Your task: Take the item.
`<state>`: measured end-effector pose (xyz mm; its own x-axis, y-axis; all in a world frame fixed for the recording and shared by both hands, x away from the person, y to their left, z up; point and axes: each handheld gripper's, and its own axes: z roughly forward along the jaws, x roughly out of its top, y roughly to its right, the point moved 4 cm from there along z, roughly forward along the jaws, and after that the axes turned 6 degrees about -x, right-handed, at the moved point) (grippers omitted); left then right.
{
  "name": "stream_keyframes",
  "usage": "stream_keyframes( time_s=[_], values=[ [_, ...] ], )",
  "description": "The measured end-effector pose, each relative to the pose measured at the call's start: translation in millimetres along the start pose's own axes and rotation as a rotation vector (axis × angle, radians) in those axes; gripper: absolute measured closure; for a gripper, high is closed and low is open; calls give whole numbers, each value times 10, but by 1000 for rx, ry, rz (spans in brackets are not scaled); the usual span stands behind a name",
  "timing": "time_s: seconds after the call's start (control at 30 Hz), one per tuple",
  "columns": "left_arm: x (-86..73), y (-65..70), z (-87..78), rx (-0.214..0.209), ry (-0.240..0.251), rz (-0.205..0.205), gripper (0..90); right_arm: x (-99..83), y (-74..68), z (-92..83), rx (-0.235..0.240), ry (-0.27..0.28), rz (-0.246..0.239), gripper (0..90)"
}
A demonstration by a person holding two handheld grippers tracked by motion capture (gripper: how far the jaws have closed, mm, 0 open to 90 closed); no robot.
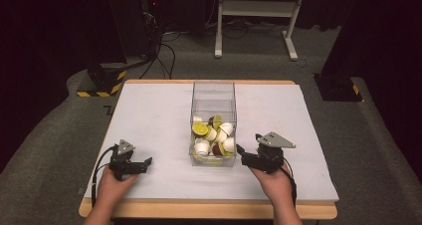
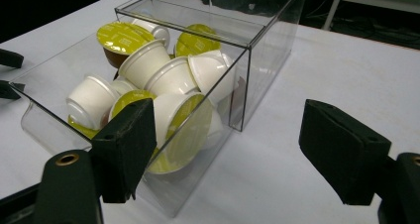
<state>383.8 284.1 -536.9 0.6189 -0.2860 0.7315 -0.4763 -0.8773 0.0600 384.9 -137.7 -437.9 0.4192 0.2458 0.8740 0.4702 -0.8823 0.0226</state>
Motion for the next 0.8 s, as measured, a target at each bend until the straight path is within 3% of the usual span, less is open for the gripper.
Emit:
stream_keyframes(
  time_s=[0.8],
  values=[
    [-4, 2, -3, 2, 1, -3, 121, 97, -215, 63, 78, 8, 5, 244]
  ],
)
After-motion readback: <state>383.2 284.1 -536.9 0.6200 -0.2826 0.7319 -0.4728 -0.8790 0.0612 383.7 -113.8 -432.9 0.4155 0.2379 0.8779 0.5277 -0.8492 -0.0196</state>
